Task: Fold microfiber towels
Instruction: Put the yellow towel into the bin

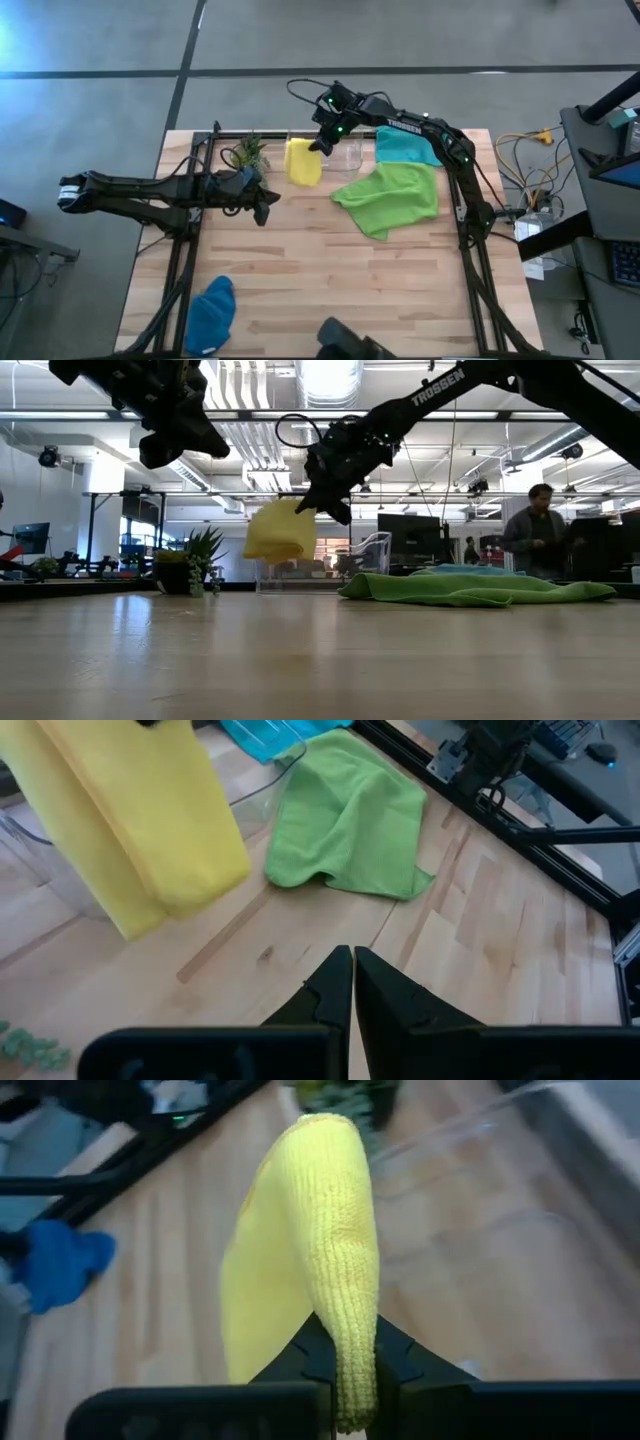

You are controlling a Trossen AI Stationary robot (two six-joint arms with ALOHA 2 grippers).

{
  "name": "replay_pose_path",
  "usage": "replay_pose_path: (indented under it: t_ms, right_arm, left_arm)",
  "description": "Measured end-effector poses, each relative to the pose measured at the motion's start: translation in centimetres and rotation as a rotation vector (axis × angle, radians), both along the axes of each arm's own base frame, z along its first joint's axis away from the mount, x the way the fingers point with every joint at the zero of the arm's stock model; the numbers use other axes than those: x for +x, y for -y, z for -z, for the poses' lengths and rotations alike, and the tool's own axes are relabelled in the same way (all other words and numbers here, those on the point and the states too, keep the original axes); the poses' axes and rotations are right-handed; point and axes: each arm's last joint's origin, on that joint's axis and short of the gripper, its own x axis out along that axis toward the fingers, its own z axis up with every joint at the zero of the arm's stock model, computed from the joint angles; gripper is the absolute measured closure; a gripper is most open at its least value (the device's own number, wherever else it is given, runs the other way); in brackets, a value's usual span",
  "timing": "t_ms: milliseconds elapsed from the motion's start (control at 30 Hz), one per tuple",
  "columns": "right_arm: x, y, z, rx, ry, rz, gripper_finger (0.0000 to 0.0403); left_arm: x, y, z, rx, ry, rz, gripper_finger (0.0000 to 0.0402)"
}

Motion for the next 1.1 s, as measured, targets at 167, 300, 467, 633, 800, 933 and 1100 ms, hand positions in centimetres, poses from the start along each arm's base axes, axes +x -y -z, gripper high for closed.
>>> replay_pose_path:
  t_ms: [167,300,467,633,800,933,1100]
  right_arm:
    - [-0.1,0.8,0.1,-0.06,-0.004,0.058,0.0392]
    - [0.2,1.2,1.2,-0.102,-0.05,0.106,0.0392]
    - [0.4,1.5,2.2,-0.098,-0.081,0.153,0.0392]
    - [0.7,1.9,2.2,-0.157,-0.081,0.226,0.0392]
    - [0.8,1.8,2.4,-0.194,-0.109,0.26,0.0392]
    - [1.4,1.0,3.7,-0.202,-0.159,0.25,0.0392]
    - [2.7,-0.2,5.5,-0.235,-0.21,0.247,0.0391]
  left_arm:
    - [0.0,0.0,0.0,0.0,0.0,0.0,0.0402]
    - [0.0,0.0,0.0,0.0,0.0,0.0,0.0402]
    - [0.0,0.0,0.0,0.0,0.0,0.0,0.0402]
    - [0.0,0.0,0.0,-0.003,0.0,0.002,0.0402]
    - [0.0,0.0,0.0,-0.003,0.0,0.002,0.0402]
    - [0.0,0.0,0.0,-0.004,-0.001,0.003,0.0402]
    - [0.0,0.0,0.0,-0.003,-0.001,0.003,0.0402]
